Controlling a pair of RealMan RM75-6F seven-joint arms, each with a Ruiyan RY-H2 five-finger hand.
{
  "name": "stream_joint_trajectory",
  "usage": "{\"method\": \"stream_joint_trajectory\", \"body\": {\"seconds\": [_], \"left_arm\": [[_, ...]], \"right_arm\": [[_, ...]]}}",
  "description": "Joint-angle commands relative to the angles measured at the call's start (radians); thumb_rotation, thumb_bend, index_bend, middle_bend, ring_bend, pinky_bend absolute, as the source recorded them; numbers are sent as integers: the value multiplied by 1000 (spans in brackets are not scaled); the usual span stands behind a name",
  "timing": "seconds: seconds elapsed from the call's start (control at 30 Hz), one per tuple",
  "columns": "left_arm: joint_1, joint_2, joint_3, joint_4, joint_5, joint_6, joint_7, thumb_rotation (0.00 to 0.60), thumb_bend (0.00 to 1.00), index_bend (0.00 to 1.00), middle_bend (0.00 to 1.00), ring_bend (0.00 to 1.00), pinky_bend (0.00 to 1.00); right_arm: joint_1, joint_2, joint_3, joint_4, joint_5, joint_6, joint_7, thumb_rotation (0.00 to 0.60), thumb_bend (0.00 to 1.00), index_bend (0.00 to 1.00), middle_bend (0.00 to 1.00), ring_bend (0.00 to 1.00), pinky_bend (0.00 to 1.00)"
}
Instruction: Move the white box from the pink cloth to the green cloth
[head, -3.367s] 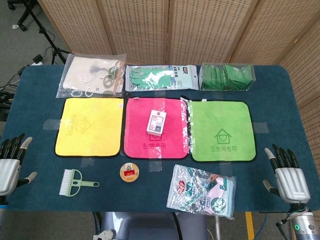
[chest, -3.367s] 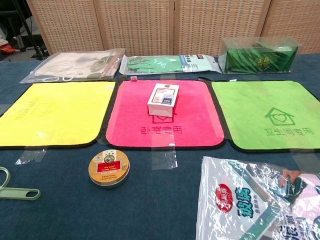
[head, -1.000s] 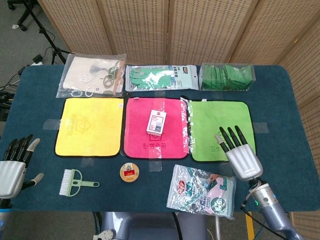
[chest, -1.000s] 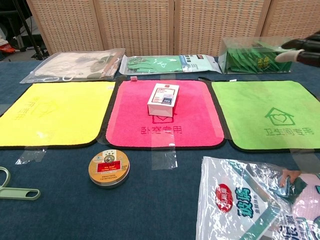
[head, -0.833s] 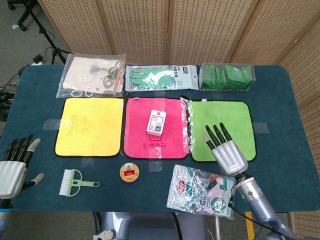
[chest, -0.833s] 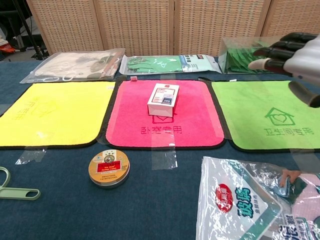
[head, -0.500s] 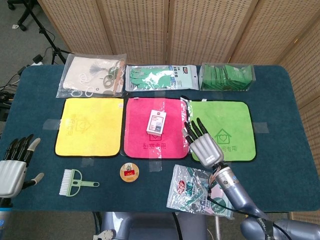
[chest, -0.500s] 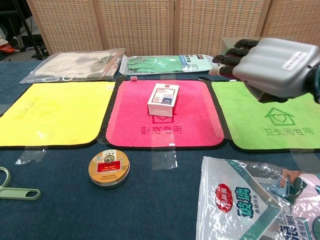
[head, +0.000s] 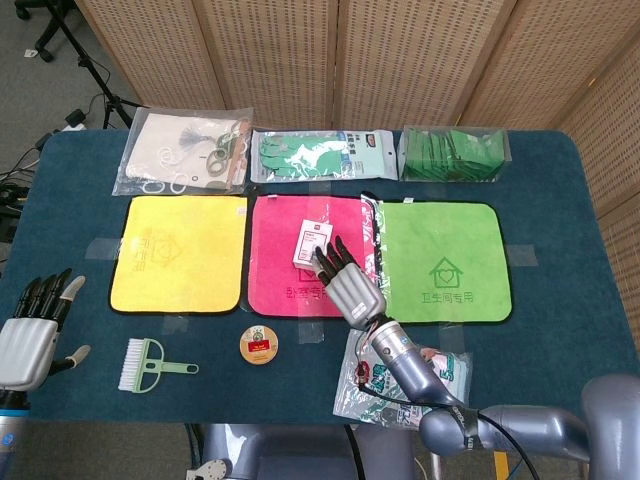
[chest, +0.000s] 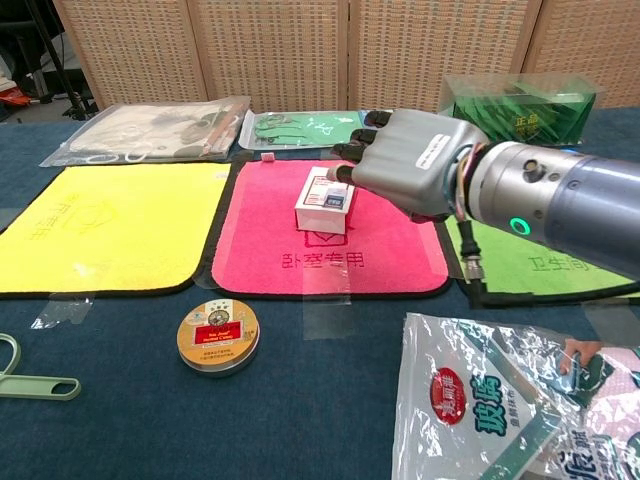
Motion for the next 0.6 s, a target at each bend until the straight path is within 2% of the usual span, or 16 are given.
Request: {"method": "stream_joint_trajectory", "body": {"seconds": [0.03, 0.37, 0.6], "left_arm": [[-3, -4, 0, 5, -3, -7, 1, 600, 146, 0, 0, 0, 0], [-14, -17, 2, 23, -22, -37, 4, 600, 148, 0, 0, 0, 0], [-20, -22, 5, 29, -21, -46, -3, 600, 152, 0, 0, 0, 0]], "right_arm": [[61, -41, 6, 44, 49, 5, -28, 600, 1000, 66, 0, 0, 0], [197, -103, 30, 115, 151, 2, -51, 600, 1000, 66, 0, 0, 0], [284, -155, 25, 195, 213, -20, -42, 600, 1000, 66, 0, 0, 0]]}}
